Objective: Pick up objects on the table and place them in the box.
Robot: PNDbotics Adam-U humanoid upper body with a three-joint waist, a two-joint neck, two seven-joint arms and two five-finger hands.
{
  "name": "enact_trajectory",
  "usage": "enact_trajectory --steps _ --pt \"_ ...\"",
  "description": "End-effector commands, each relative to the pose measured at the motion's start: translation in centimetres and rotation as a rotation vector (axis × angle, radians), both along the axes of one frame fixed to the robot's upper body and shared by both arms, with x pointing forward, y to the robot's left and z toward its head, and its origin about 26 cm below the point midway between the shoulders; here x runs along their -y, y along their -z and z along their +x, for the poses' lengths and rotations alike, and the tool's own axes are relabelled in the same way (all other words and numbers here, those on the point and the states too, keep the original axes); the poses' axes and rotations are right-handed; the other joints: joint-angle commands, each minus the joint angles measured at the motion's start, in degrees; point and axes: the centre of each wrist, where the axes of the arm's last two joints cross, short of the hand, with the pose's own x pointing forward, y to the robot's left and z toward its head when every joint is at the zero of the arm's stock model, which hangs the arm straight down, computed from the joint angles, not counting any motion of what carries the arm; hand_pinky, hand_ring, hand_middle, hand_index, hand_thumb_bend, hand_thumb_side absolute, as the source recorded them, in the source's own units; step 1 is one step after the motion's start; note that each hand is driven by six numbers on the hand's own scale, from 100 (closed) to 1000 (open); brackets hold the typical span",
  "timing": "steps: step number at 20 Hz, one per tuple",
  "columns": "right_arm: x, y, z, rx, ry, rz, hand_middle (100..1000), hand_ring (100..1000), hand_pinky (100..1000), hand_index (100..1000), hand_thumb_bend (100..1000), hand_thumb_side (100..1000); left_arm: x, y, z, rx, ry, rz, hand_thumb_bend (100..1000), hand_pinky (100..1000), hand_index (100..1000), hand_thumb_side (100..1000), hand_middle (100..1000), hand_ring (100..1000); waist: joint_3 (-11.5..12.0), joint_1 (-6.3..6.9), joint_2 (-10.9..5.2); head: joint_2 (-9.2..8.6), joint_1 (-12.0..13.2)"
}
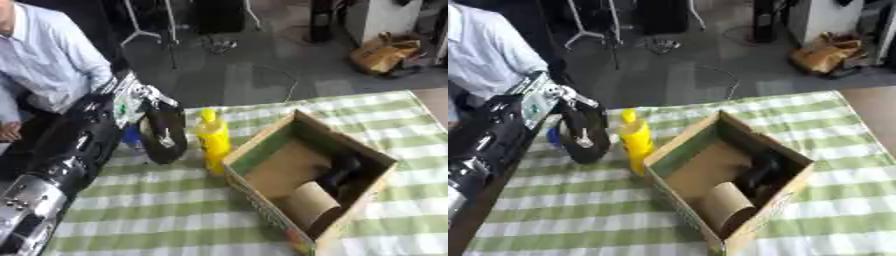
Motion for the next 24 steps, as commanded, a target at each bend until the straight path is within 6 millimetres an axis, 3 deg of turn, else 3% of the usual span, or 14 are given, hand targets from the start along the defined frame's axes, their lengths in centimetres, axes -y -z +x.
enact_trajectory --steps 1,6,12,19,24 --pt "0.1 -0.7 -0.5 0.050 0.005 -0.027 593 773 822 560 100 1000 -1.6 -3.3 -0.5 0.068 -0.035 0.042 100 327 685 100 572 556 0.3 0.02 -1.55 0.79 0.0" --pt "0.2 -0.6 -0.5 0.048 0.011 -0.033 591 772 821 560 100 1000 -1.8 -5.3 -0.7 0.110 -0.038 0.061 100 297 674 100 559 541 0.7 0.67 -2.15 1.15 -0.1" --pt "0.2 -0.6 -0.5 0.046 0.012 -0.036 591 772 822 559 100 1000 -0.4 -9.0 -1.2 0.198 0.020 0.047 100 265 669 100 555 531 0.4 0.97 -2.58 1.65 0.1" --pt "-0.2 -0.5 -0.4 0.048 -0.009 -0.037 591 772 822 558 100 1000 3.1 -13.1 -2.3 0.299 0.142 0.008 100 224 664 100 550 517 -0.6 1.24 -2.93 1.24 0.3" --pt "-0.5 -0.4 -0.4 0.045 -0.020 -0.038 591 772 822 558 100 1000 5.6 -14.8 -2.8 0.339 0.208 0.000 100 215 662 100 549 515 -1.4 1.64 -3.17 1.05 0.7"
